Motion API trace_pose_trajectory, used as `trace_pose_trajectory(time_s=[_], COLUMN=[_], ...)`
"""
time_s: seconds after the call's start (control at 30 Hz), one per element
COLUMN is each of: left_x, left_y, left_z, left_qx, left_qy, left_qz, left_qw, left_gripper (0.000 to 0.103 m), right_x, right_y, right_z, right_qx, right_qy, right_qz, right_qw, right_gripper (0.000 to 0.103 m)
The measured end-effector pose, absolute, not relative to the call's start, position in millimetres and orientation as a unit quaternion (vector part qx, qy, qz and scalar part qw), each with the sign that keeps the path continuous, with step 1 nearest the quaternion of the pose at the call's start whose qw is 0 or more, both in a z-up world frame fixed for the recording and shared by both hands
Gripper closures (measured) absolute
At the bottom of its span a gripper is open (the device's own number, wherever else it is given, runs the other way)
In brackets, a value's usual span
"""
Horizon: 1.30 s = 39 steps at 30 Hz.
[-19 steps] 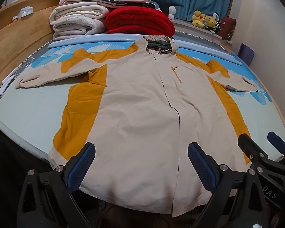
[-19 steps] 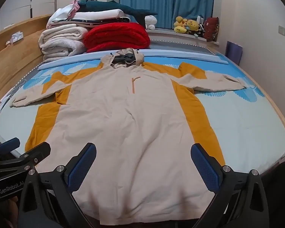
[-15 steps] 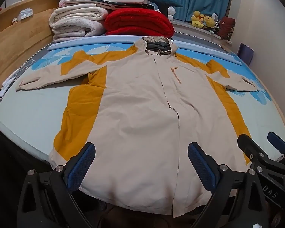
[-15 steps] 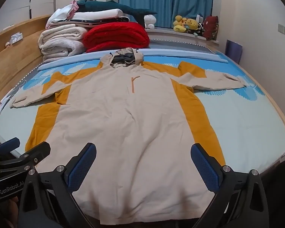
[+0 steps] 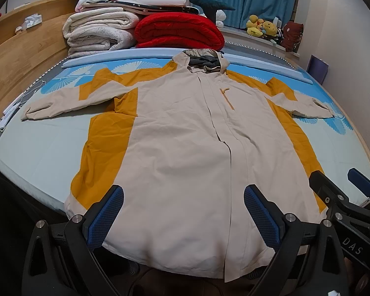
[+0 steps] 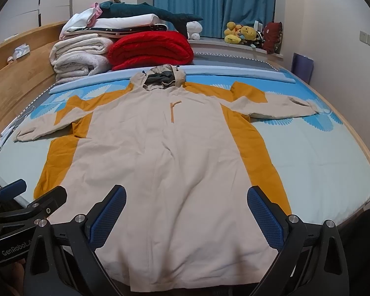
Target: Fold large clothes
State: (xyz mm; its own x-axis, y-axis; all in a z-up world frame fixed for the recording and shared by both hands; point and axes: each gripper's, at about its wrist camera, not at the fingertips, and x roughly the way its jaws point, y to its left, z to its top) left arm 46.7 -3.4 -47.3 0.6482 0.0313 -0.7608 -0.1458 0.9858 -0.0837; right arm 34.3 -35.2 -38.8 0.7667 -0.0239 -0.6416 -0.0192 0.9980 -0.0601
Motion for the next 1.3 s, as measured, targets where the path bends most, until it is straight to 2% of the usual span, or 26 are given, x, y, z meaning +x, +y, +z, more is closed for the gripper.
trace_pose_trajectory(time_s=[0.87,0.93,1.0,1.1,1.23,1.3], left_x=[39.1,36.2,33.5,32.5,38.1,47.4], left_y=[-1.4,-0.1,1.4,5.0,14.5,21.9], left_z=[-38.5,-31.6,-19.7,7.2,48.7,59.6], left_qx=[-0.052,-0.042,-0.031,-0.024,-0.019,-0.009], left_qy=[0.399,0.390,0.380,0.372,0.351,0.343], left_qz=[0.052,0.049,0.041,0.029,0.021,0.023], left_qw=[0.914,0.919,0.924,0.927,0.936,0.939], left_gripper=[0.007,0.013,0.027,0.042,0.051,0.063], right_x=[31.0,29.5,26.3,23.4,23.1,29.3], right_y=[-31.4,-28.7,-24.6,-22.9,-25.3,-26.6], right_z=[-26.7,-23.3,-17.7,-9.8,-0.3,-0.2], right_qx=[-0.036,-0.034,-0.032,-0.026,-0.025,-0.029], right_qy=[0.353,0.347,0.337,0.314,0.305,0.320], right_qz=[0.001,0.009,0.019,0.029,0.023,0.023], right_qw=[0.935,0.937,0.941,0.949,0.952,0.947], right_gripper=[0.006,0.007,0.007,0.008,0.008,0.010])
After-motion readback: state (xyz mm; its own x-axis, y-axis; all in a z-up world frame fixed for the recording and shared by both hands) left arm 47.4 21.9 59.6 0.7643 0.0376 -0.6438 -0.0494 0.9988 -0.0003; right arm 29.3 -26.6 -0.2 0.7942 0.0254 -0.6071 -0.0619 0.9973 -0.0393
